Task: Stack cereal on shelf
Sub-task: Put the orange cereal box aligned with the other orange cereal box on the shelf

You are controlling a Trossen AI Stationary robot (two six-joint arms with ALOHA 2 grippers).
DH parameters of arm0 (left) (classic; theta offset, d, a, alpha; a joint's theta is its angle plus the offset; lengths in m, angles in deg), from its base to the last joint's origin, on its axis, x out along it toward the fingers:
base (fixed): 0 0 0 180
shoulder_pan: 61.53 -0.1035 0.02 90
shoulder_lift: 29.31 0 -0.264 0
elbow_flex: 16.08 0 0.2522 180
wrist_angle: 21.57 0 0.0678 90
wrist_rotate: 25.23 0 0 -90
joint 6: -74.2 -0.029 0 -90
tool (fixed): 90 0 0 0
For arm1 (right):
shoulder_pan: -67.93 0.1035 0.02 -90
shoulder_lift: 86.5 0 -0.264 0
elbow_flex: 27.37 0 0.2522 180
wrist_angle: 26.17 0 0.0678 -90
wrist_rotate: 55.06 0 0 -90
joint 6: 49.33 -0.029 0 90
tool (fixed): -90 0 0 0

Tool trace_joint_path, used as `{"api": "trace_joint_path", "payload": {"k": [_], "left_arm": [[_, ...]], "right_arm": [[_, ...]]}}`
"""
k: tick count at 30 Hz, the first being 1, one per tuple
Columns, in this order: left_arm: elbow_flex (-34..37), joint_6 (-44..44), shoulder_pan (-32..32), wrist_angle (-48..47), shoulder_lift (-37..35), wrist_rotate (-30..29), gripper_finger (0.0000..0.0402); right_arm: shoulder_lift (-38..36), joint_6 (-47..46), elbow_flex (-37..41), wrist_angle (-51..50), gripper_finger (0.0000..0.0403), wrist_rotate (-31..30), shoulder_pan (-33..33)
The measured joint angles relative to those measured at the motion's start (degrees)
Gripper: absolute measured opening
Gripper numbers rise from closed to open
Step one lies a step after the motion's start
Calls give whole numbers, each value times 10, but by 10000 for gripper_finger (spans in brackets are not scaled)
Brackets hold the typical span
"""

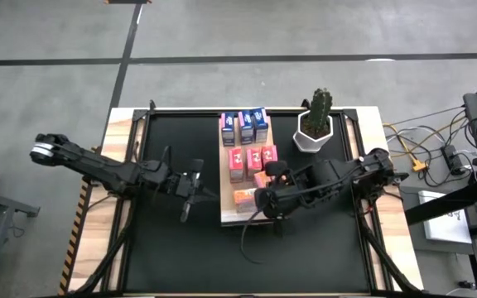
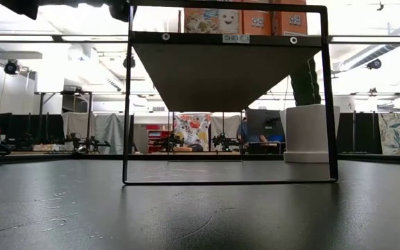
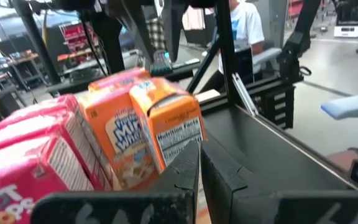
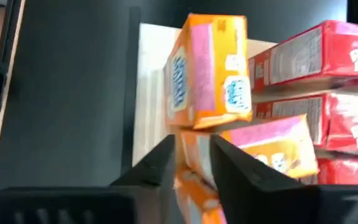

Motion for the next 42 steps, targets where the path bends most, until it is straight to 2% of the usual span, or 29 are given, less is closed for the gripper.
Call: {"api": "trace_joint_path", "payload": {"k": [5, 7, 12, 26, 42], "left_arm": [[0, 0, 4, 38, 15, 0, 0], [0, 0, 9, 56, 24, 0, 0], [0, -9, 16, 75, 39, 1, 0], [-31, -11, 29, 19, 48, 0, 0], [-30, -13, 30, 20, 47, 0, 0]], "right_arm": [[0, 7, 0, -5, 29, 0, 13], [0, 18, 1, -5, 14, -7, 16], [3, 27, 3, -2, 12, -37, 15], [5, 35, 50, 29, 12, -91, 14], [5, 65, 57, 107, 12, -65, 14]]}}
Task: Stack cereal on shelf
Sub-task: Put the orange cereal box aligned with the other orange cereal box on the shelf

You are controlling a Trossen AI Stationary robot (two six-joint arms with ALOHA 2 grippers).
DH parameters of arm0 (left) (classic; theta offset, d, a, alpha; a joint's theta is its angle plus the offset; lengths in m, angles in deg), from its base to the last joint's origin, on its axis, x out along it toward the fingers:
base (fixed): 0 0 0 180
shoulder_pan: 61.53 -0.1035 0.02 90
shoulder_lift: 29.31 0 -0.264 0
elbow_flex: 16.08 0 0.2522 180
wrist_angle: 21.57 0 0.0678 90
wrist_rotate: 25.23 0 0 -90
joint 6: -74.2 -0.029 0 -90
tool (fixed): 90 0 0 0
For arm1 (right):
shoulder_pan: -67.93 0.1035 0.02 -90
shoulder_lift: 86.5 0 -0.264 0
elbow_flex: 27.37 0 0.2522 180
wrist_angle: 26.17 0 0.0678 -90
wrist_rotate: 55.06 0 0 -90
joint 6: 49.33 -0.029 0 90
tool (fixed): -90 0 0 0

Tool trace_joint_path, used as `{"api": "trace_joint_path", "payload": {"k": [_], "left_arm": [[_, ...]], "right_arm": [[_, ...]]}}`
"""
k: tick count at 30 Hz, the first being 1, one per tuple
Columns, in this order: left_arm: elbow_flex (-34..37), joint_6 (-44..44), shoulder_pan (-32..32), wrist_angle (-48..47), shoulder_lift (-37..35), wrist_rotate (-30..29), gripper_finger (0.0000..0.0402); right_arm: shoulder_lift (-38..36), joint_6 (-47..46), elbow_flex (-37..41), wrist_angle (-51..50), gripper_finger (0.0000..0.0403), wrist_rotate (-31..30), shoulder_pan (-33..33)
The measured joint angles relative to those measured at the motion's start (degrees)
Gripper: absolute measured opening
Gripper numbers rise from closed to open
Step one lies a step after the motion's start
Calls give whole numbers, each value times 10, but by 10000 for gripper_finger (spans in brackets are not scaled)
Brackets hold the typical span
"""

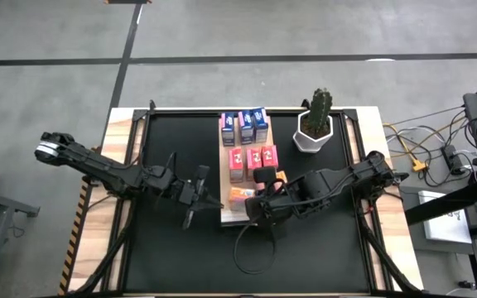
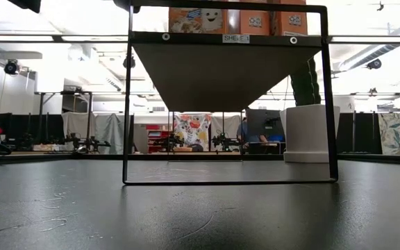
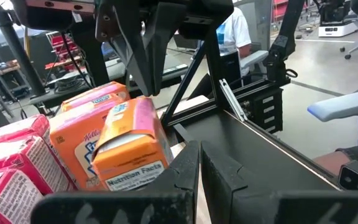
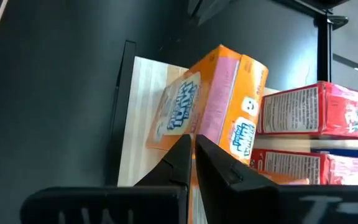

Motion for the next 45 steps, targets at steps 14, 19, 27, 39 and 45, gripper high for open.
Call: {"api": "trace_joint_path", "payload": {"k": [14, 19, 27, 39, 45], "left_arm": [[-67, -14, 4, -15, 104, -7, 0], [-109, -17, 4, -91, 134, -20, 0], [-125, -11, 4, -143, 136, -21, 0], [-124, 1, 4, -171, 120, -91, 0], [-123, 3, 4, -190, 104, -95, 0]], "right_arm": [[-3, 40, -16, 10, 12, -29, -10], [-3, 45, -16, 10, 12, -41, -26], [-1, 49, -14, 8, 12, -41, -44], [0, 50, 21, 15, 12, -31, -49], [0, 57, 20, 32, 12, 2, -49]]}}
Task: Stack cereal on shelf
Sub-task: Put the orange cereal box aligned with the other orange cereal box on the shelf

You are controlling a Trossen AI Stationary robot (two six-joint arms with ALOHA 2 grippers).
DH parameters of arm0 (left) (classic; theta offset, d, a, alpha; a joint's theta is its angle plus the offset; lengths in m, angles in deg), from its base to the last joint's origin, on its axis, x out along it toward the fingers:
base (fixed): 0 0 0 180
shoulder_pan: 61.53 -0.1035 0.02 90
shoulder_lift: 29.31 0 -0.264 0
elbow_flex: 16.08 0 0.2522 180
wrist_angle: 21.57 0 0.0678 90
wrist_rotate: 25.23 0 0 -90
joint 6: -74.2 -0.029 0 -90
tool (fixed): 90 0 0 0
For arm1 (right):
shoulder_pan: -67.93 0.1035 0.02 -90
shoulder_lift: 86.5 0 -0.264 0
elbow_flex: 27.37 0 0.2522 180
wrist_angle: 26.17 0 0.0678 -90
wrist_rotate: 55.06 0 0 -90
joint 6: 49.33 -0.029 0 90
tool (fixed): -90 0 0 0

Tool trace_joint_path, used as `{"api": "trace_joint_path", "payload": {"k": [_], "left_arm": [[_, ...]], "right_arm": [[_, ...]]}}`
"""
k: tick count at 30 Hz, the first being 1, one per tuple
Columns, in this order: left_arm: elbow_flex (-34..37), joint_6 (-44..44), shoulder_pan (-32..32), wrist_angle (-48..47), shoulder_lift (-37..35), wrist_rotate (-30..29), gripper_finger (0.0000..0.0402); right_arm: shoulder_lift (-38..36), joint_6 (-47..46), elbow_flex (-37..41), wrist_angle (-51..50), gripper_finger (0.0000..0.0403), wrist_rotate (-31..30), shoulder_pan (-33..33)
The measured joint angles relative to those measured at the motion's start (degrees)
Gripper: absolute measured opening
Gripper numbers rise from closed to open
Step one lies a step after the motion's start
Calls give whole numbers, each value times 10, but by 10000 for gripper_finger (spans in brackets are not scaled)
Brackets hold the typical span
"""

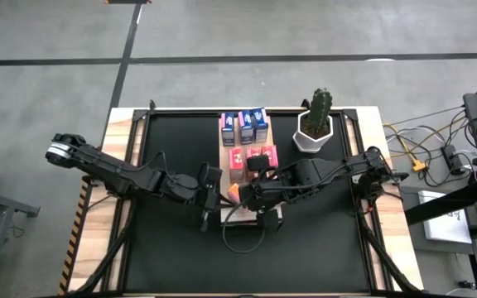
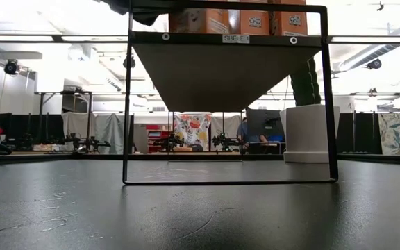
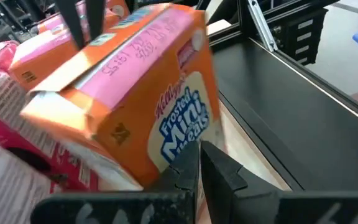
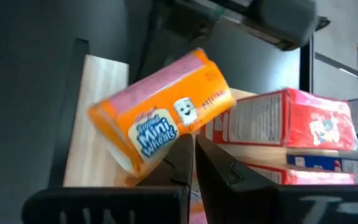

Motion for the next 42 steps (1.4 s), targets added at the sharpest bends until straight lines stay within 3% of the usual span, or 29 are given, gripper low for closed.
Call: {"api": "trace_joint_path", "payload": {"k": [4, 11, 18, 23, 42], "left_arm": [[0, 0, 0, -15, -21, -4, 0], [0, 2, 0, -49, -48, -71, 0], [0, 2, 3, -54, -50, -70, 0], [0, 2, 12, -55, -49, -24, 0], [0, 2, 19, -52, -49, -25, 0]], "right_arm": [[0, -1, 0, 5, 12, 4, 0], [0, -9, 0, 10, 12, 11, 0], [0, -17, 0, 9, 12, 7, 2], [0, -12, 0, 9, 12, 3, 1], [1, -8, 0, 23, 12, 2, -2]]}}
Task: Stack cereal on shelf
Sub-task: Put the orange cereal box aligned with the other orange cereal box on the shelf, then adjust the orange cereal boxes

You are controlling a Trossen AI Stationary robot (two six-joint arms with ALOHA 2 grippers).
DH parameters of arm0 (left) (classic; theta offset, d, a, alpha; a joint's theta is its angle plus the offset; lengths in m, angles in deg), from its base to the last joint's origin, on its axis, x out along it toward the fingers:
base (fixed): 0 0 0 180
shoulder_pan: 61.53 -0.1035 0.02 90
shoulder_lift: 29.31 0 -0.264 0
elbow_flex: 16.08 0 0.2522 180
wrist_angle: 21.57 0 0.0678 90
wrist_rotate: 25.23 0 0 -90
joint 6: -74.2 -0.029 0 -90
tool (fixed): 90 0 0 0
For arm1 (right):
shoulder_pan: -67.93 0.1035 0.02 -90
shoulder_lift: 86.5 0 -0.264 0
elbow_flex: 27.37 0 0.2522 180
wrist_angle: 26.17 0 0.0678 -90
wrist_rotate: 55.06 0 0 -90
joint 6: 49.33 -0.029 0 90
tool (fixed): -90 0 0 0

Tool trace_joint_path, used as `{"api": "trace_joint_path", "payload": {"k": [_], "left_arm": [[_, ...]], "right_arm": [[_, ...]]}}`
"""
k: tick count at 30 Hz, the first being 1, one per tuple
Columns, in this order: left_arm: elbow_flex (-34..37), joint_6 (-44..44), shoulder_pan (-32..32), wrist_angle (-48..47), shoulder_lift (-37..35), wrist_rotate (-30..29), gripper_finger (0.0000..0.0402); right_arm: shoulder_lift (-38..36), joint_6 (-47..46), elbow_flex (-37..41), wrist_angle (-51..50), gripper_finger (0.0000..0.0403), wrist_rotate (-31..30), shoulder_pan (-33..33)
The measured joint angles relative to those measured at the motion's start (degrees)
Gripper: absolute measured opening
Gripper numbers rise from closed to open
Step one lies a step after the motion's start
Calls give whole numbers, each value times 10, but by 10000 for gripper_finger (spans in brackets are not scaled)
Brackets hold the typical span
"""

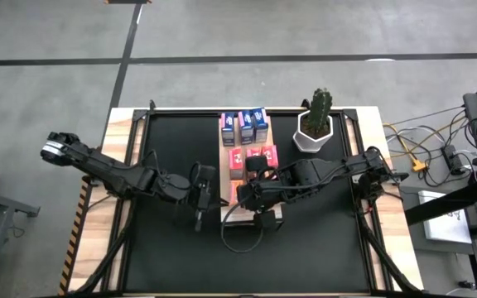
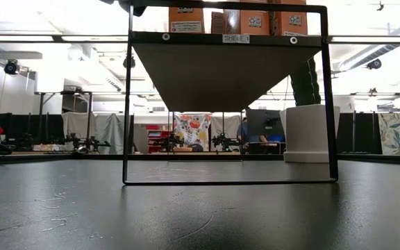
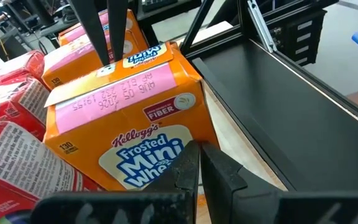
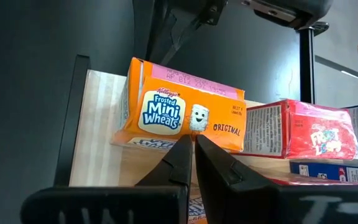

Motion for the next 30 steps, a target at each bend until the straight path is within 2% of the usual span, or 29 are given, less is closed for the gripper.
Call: {"api": "trace_joint_path", "payload": {"k": [10, 30], "left_arm": [[0, 0, 0, -4, 0, -1, 0], [0, -4, 3, -52, -33, -5, 0]], "right_arm": [[0, -5, -2, -3, 12, 0, 1], [-13, -47, -32, -91, 12, 0, 32]]}}
